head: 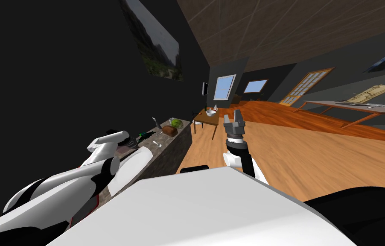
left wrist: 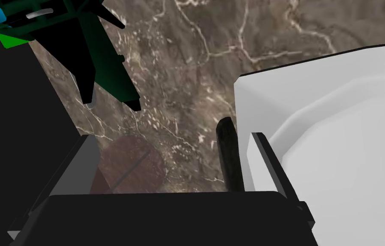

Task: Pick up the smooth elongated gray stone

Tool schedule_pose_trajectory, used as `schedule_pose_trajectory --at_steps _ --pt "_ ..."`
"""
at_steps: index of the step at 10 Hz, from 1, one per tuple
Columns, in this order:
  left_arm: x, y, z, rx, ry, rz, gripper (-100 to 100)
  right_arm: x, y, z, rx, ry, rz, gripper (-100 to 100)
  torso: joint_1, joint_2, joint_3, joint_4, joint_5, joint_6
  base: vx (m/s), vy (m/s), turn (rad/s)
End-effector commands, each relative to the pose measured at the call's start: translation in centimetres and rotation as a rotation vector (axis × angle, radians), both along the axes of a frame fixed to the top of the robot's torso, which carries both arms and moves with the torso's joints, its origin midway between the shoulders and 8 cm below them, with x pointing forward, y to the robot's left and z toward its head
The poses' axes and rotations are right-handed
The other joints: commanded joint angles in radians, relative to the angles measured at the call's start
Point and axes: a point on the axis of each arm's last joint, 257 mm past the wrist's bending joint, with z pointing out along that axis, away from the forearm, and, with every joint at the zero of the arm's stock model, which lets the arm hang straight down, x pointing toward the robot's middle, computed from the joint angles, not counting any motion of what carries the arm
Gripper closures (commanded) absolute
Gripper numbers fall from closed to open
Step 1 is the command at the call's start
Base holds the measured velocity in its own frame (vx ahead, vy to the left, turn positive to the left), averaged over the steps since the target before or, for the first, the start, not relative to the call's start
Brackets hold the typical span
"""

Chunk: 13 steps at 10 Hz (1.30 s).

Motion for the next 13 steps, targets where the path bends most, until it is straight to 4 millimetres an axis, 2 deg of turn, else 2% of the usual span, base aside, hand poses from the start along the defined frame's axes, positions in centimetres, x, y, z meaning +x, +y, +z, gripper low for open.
schedule_pose_trajectory --at_steps 1,3,5,6,7,8,10,11,12,13 --pt "-1.6 0.2 -0.4 -0.042 0.046 0.044 -100 0.0 0.0 0.0 0.000 0.000 0.000 0 0.000 0.000 0.000 0.000 0.000 0.000 0.013 0.053 -0.039" --pt "-4.0 -0.1 -1.9 -0.101 0.116 0.092 -100 0.0 0.0 0.0 0.000 0.000 0.000 0 0.000 0.000 0.000 0.000 0.000 0.000 0.008 0.063 -0.022" --pt "-4.4 -0.4 -2.1 -0.114 0.134 0.094 -100 0.0 0.0 0.0 0.000 0.000 0.000 0 0.001 0.000 0.000 0.000 0.000 0.000 -0.001 0.037 -0.008" --pt "-5.9 -0.5 -2.6 -0.152 0.176 0.130 -100 0.0 0.0 0.0 0.000 0.000 0.000 0 -0.001 0.001 0.000 0.000 0.000 0.000 -0.001 0.036 -0.013" --pt "-6.1 -0.7 -2.6 -0.157 0.184 0.130 -100 0.0 0.0 0.0 0.000 0.000 0.000 0 -0.001 0.001 0.000 0.000 0.000 0.000 0.003 0.039 -0.017" --pt "-7.5 -0.9 -3.1 -0.190 0.221 0.163 -100 0.0 0.0 0.0 0.000 0.000 0.000 0 -0.001 0.000 0.000 0.000 0.000 0.000 0.010 0.057 -0.016" --pt "-7.7 -1.1 -3.1 -0.197 0.230 0.163 -100 0.0 0.0 0.0 0.000 0.000 0.000 0 0.000 0.000 0.000 0.000 0.000 0.000 0.006 0.034 -0.005" --pt "-9.2 -1.5 -3.5 -0.232 0.271 0.192 -100 0.0 0.0 0.0 0.000 0.000 0.000 0 -0.002 0.000 0.000 0.000 0.000 0.000 0.007 0.037 -0.004" --pt "-9.2 -1.5 -3.5 -0.233 0.272 0.193 -100 0.0 0.0 0.0 0.000 0.000 0.000 0 -0.001 0.000 0.000 0.000 0.000 0.000 0.013 0.044 -0.004" --pt "-10.5 -2.0 -3.8 -0.264 0.309 0.218 -100 0.0 0.0 0.0 0.000 0.000 0.000 0 0.000 0.000 0.000 0.000 0.000 0.000 0.007 0.055 -0.003"
